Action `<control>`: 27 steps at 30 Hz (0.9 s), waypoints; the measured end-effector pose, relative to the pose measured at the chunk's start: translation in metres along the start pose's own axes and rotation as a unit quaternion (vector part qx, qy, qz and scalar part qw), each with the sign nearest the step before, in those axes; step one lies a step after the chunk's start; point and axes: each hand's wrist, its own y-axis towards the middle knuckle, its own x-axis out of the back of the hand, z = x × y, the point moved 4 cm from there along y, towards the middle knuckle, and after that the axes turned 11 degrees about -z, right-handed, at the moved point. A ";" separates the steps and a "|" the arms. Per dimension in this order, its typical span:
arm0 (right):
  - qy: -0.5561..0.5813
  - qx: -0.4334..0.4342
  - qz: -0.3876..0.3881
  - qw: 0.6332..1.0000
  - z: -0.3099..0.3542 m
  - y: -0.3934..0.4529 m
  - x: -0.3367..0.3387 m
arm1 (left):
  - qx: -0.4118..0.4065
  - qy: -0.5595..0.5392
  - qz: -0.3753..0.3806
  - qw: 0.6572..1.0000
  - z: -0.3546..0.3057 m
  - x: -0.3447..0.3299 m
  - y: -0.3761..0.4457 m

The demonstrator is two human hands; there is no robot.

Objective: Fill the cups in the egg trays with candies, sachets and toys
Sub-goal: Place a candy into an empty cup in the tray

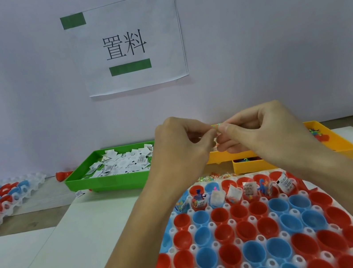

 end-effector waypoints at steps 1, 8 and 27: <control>-0.004 0.004 0.001 1.000 0.001 0.000 0.000 | -0.001 0.000 0.003 1.000 0.000 0.001 0.001; -0.026 0.017 -0.001 1.000 -0.002 -0.001 0.000 | 0.002 0.000 -0.008 1.000 0.002 0.005 0.003; -0.342 0.037 0.240 0.908 -0.023 -0.017 -0.024 | 0.051 0.269 0.269 0.924 0.059 0.041 0.011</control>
